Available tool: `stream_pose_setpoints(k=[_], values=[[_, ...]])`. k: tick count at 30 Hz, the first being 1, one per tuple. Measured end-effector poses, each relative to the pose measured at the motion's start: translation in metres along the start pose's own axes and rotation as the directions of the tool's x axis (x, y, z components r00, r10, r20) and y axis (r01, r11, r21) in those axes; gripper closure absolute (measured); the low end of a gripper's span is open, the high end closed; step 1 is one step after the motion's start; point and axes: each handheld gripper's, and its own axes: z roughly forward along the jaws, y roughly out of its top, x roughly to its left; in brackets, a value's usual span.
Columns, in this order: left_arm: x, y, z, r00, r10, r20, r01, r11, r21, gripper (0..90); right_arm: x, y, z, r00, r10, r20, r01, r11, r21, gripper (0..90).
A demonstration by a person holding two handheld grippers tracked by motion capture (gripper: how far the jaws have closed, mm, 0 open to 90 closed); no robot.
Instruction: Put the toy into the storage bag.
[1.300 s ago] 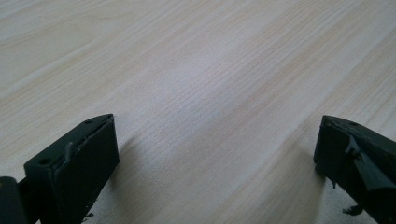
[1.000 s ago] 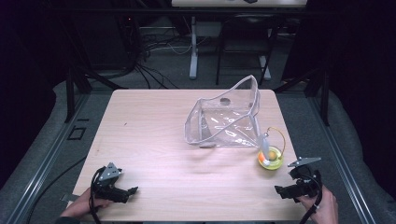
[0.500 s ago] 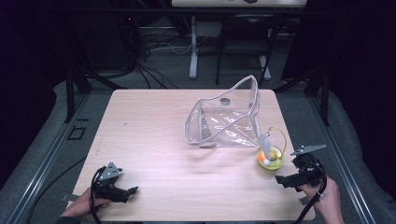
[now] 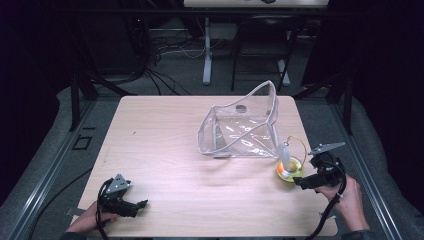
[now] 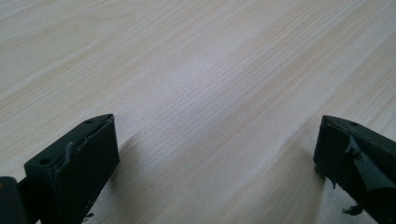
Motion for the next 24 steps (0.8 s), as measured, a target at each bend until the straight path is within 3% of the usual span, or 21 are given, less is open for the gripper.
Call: stream_pose_setpoints(k=[14, 17, 22, 24], values=[[0.0, 0.0, 0.0, 1.0, 0.0, 0.0, 0.0, 1.0, 0.0, 0.0, -0.009, 0.028, -0.009, 0.999, -0.04, -0.021, 0.04, 0.999, 0.027, 1.5], [0.0, 0.0, 0.0, 1.0, 0.0, 0.0, 0.0, 1.0, 0.0, 0.0, -0.01, 0.035, -0.013, 0.9978, -0.063, -0.024, 0.063, 0.997, 0.034, 15.6], [0.0, 0.0, 0.0, 1.0, 0.0, -0.001, 0.0, 1.0, 0.001, 0.0, -0.007, 0.041, -0.023, 0.9959, -0.09, 0.001, 0.09, 0.996, 0.017, 22.4], [0.0, 0.0, 0.0, 1.0, -0.001, -0.001, 0.001, 1.0, 0.0, 0.0, -0.006, 0.046, -0.029, 0.9943, -0.105, 0.02, 0.105, 0.994, 0.016, 32.4]])
